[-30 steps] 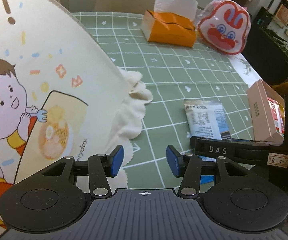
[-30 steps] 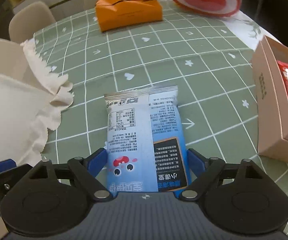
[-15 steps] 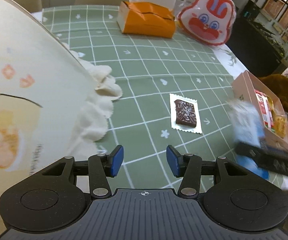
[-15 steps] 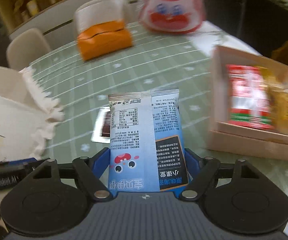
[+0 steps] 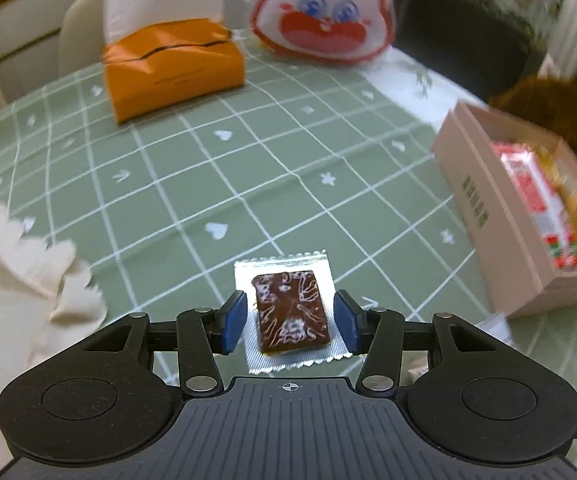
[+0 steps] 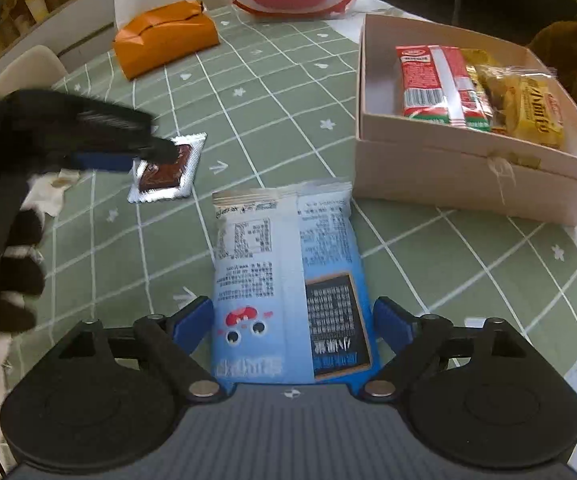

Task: Organize snacks
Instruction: 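Grasp the silver-wrapped chocolate wafer with the left tool while the right tool holds the blue bag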

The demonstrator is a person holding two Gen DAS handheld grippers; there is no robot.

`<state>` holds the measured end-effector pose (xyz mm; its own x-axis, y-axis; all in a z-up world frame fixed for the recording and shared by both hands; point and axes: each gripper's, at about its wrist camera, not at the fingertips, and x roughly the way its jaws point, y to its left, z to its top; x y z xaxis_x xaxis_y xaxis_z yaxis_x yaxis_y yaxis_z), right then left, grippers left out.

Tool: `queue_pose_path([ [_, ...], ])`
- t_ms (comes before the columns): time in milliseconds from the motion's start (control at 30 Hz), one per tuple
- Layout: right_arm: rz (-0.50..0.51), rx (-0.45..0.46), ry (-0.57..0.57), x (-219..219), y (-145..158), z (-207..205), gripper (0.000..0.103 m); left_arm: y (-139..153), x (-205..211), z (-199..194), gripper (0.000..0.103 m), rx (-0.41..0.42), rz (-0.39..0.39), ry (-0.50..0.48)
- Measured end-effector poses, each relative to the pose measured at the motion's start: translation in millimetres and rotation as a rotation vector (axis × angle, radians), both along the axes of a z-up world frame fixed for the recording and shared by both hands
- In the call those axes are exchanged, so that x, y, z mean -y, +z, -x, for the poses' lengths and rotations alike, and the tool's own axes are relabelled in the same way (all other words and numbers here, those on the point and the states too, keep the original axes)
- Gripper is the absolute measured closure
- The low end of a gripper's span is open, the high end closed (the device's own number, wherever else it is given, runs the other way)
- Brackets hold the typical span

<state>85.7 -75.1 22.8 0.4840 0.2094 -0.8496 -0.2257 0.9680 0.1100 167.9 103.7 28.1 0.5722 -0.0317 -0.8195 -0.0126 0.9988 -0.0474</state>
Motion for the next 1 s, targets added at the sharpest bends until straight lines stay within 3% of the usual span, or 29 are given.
queue_pose_path([
  [167,0.073,0.036,0.045,-7.9,-3.1,12.2,0.011,-7.6,4.6,13.4,0.057,0.042,-0.067,-0.060],
  [433,0.070,0.046,-0.006,-5.7,-5.0,15.8,0.003,-4.7,-19.0,64.2,0.059,0.035,0.070,-0.096],
  [567,0.068,0.055,-0.032,-4.5,-6.9,20.7,0.000,-3.4,-18.1,93.9,0.059,0.012,0.094,-0.127],
  [833,0.068,0.084,-0.051,-3.2,-9.3,26.0,0.000,-3.1,2.1,101.9,0.058,-0.002,-0.025,-0.155],
  [1000,0.070,0.087,-0.071,-0.1,-9.1,33.2,0.000,-4.2,0.9,97.2,0.036,-0.009,0.029,-0.185],
])
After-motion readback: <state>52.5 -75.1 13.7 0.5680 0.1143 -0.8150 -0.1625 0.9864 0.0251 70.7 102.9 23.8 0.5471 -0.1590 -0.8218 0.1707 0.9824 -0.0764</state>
